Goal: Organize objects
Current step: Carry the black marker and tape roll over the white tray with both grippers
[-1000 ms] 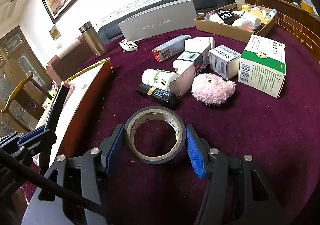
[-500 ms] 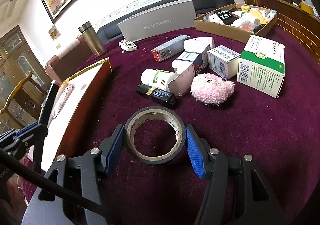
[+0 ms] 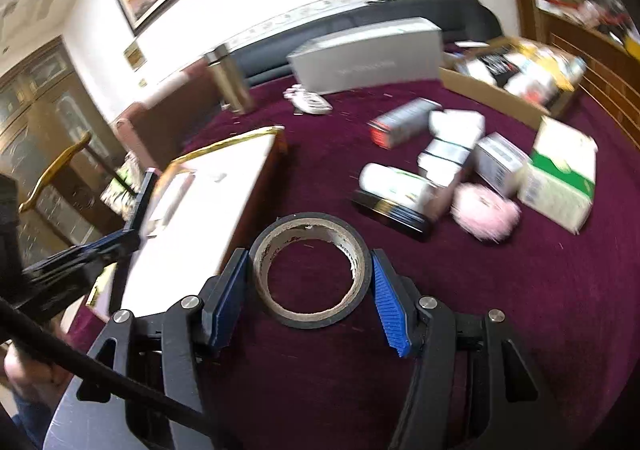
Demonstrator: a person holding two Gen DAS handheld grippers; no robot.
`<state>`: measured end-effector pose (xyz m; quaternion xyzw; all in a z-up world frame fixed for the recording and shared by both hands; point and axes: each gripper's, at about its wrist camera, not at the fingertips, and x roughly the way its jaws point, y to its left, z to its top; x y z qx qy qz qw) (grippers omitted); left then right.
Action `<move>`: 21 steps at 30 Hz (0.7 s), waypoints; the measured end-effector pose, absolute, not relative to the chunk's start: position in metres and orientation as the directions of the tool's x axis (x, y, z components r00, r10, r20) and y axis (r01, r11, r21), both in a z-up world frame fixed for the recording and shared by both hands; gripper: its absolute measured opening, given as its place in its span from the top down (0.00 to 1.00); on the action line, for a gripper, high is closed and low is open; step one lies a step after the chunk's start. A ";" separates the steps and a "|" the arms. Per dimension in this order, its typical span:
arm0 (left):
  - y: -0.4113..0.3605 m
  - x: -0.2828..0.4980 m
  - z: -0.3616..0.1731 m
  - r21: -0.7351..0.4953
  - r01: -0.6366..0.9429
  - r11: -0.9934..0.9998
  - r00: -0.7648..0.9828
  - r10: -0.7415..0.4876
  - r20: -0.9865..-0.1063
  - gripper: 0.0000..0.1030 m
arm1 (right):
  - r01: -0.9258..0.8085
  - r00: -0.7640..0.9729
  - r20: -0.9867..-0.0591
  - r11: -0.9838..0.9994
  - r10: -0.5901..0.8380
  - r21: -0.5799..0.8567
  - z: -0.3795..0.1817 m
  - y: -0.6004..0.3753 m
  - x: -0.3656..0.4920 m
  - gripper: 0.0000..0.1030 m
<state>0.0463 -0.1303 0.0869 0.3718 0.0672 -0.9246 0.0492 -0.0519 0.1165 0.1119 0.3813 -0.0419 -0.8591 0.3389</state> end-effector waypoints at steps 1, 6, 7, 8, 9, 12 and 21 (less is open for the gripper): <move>-0.141 0.046 0.086 -0.092 0.157 -0.983 -0.714 -0.049 -0.698 0.89 | 0.562 -0.473 -0.625 -0.759 -0.621 0.328 0.116 0.110 -0.051 0.43; -0.177 0.041 0.082 -0.104 0.210 -0.972 -0.690 -0.072 -0.721 0.89 | 0.633 -0.405 -0.642 -0.706 -0.651 0.317 0.135 0.063 -0.051 0.43; -0.185 0.039 0.081 -0.109 0.216 -0.970 -0.682 -0.070 -0.728 0.89 | 0.641 -0.389 -0.646 -0.697 -0.657 0.322 0.137 0.056 -0.052 0.43; -0.191 0.035 0.080 -0.113 0.221 -0.969 -0.675 -0.068 -0.735 0.89 | 0.651 -0.371 -0.651 -0.685 -0.663 0.326 0.139 0.047 -0.053 0.43; -0.196 0.032 0.080 -0.117 0.225 -0.967 -0.666 -0.065 -0.743 0.89 | 0.663 -0.352 -0.659 -0.674 -0.665 0.326 0.142 0.033 -0.056 0.43; -0.211 0.016 0.078 -0.142 0.232 -0.962 -0.643 -0.042 -0.765 0.89 | 0.679 -0.321 -0.676 -0.659 -0.663 0.324 0.147 0.002 -0.068 0.43; -0.238 -0.041 0.058 -0.168 0.325 -0.931 -0.527 -0.030 -0.849 0.89 | 0.628 -0.250 -0.774 -0.706 -0.582 0.328 0.121 -0.067 -0.134 0.43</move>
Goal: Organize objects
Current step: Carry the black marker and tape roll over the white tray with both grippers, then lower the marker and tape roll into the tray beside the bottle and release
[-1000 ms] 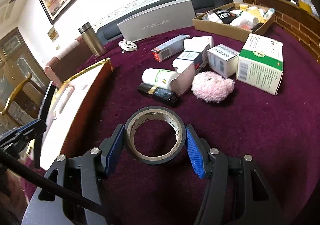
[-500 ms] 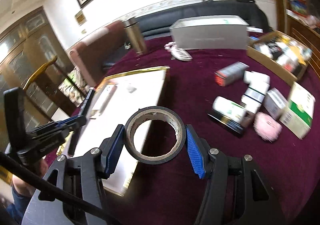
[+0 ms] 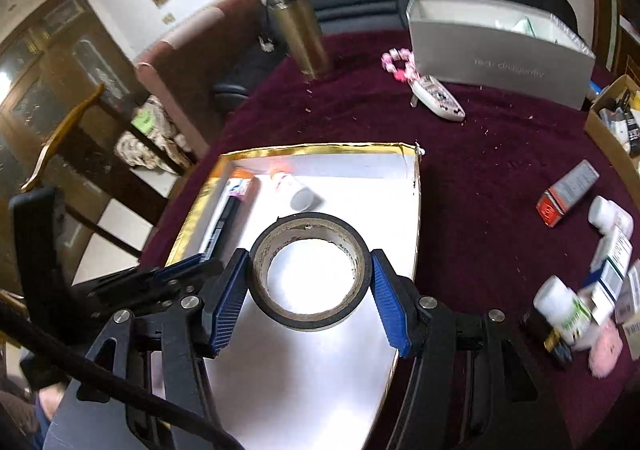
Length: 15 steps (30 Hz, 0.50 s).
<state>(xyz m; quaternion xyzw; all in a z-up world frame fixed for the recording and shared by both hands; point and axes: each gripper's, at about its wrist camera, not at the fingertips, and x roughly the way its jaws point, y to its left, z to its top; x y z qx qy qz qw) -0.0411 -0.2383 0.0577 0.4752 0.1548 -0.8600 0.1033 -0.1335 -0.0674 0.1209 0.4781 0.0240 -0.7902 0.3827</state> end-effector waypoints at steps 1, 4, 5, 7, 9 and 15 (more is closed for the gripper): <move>-0.238 -0.047 0.055 -0.157 0.332 -0.930 -0.523 -0.044 -0.851 0.89 | 0.622 -0.251 -0.780 -0.713 -0.573 0.325 0.117 -0.070 -0.138 0.43; -0.243 -0.054 0.044 -0.166 0.378 -0.911 -0.532 -0.067 -0.844 0.89 | 0.593 -0.240 -0.800 -0.736 -0.550 0.328 0.104 -0.082 -0.156 0.43; -0.244 -0.056 0.040 -0.177 0.376 -0.910 -0.534 -0.056 -0.844 0.89 | 0.584 -0.242 -0.804 -0.743 -0.543 0.326 0.101 -0.086 -0.161 0.43; -0.243 -0.055 0.034 -0.162 0.378 -0.911 -0.543 -0.077 -0.836 0.89 | 0.580 -0.243 -0.812 -0.750 -0.531 0.317 0.098 -0.091 -0.167 0.43; -0.242 -0.055 0.029 -0.137 0.373 -0.918 -0.547 -0.098 -0.831 0.89 | 0.580 -0.244 -0.825 -0.758 -0.509 0.297 0.095 -0.099 -0.172 0.43; -0.256 -0.057 0.019 -0.215 0.352 -0.911 -0.549 -0.015 -0.836 0.89 | 0.576 -0.252 -0.850 -0.778 -0.462 0.253 0.082 -0.117 -0.191 0.43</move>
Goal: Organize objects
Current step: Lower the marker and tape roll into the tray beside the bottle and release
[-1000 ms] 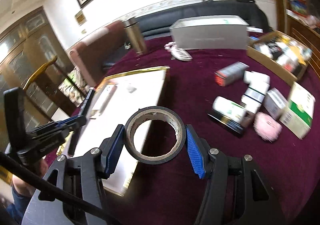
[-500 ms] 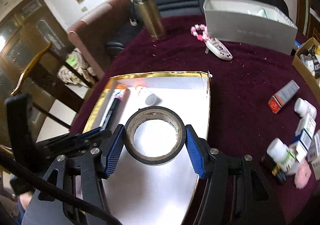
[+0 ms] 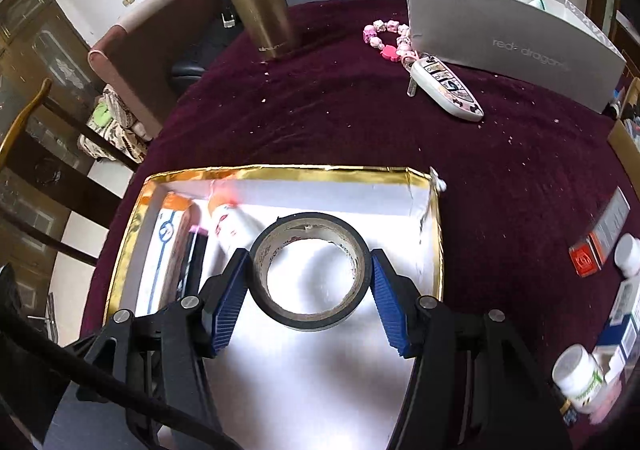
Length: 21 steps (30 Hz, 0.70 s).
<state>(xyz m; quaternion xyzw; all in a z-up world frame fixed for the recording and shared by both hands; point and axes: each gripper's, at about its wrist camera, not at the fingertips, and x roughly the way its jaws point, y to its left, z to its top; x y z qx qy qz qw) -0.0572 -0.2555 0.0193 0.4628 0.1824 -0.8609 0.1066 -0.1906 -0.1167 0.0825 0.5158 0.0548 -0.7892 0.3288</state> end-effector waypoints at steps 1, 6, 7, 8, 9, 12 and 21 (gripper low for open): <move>-0.257 -0.058 0.019 -0.220 0.355 -0.909 -0.550 -0.013 -0.835 0.89 | 0.575 -0.251 -0.853 -0.779 -0.457 0.249 0.081 -0.119 -0.192 0.43; -0.260 -0.058 0.020 -0.191 0.369 -0.910 -0.549 -0.047 -0.835 0.89 | 0.564 -0.260 -0.867 -0.796 -0.425 0.220 0.071 -0.128 -0.198 0.43; -0.262 -0.059 0.018 -0.196 0.373 -0.907 -0.546 -0.043 -0.837 0.89 | 0.563 -0.262 -0.867 -0.797 -0.423 0.219 0.070 -0.130 -0.199 0.43; -0.262 -0.059 0.018 -0.197 0.375 -0.906 -0.543 -0.043 -0.839 0.89 | 0.565 -0.265 -0.867 -0.797 -0.421 0.213 0.069 -0.132 -0.198 0.43; -0.262 -0.060 0.016 -0.195 0.377 -0.905 -0.540 -0.044 -0.841 0.89 | 0.571 -0.266 -0.868 -0.794 -0.420 0.209 0.069 -0.134 -0.198 0.43; -0.260 -0.062 0.016 -0.192 0.376 -0.906 -0.540 -0.046 -0.840 0.89 | 0.584 -0.273 -0.864 -0.786 -0.424 0.202 0.071 -0.140 -0.193 0.43; -0.260 -0.060 0.016 -0.190 0.384 -0.904 -0.542 -0.053 -0.839 0.89 | 0.600 -0.256 -0.867 -0.774 -0.427 0.204 0.063 -0.153 -0.186 0.43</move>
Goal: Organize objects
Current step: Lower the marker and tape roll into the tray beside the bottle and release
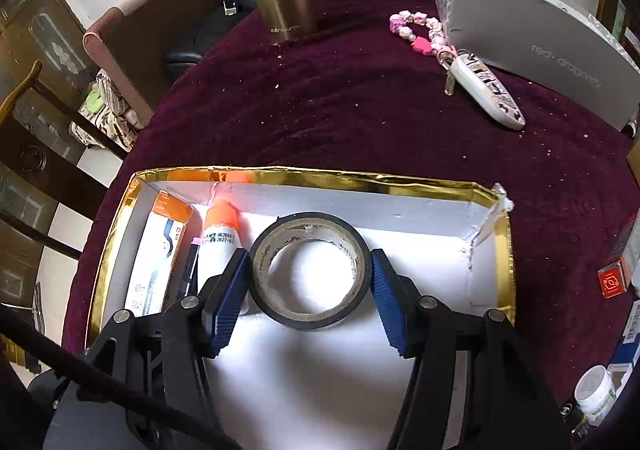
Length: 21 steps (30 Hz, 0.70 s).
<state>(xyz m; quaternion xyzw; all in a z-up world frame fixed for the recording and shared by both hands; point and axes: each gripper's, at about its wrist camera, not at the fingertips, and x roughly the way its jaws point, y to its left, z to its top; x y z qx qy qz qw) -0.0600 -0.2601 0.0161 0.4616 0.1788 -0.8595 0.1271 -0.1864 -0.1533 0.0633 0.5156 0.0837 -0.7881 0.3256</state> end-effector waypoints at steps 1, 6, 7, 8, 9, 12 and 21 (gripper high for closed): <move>-0.260 -0.060 0.016 -0.188 0.383 -0.904 -0.541 -0.055 -0.839 0.89 | 0.599 -0.257 -0.868 -0.775 -0.425 0.202 0.062 -0.155 -0.187 0.43; -0.261 -0.061 0.016 -0.185 0.384 -0.905 -0.539 -0.057 -0.840 0.89 | 0.606 -0.284 -0.866 -0.777 -0.411 0.170 0.061 -0.159 -0.184 0.43; -0.261 -0.061 0.016 -0.187 0.385 -0.904 -0.539 -0.056 -0.840 0.89 | 0.605 -0.286 -0.866 -0.778 -0.410 0.169 0.061 -0.160 -0.184 0.43; -0.261 -0.061 0.016 -0.188 0.385 -0.904 -0.539 -0.055 -0.840 0.89 | 0.606 -0.285 -0.866 -0.777 -0.411 0.170 0.061 -0.160 -0.184 0.43; -0.261 -0.061 0.017 -0.187 0.385 -0.904 -0.539 -0.056 -0.840 0.89 | 0.609 -0.284 -0.866 -0.775 -0.411 0.168 0.061 -0.161 -0.184 0.43; -0.260 -0.062 0.016 -0.184 0.386 -0.904 -0.538 -0.059 -0.841 0.89 | 0.613 -0.293 -0.868 -0.775 -0.402 0.152 0.060 -0.163 -0.182 0.43; -0.259 -0.063 0.017 -0.190 0.391 -0.901 -0.540 -0.057 -0.839 0.89 | 0.622 -0.292 -0.871 -0.771 -0.394 0.140 0.060 -0.163 -0.182 0.43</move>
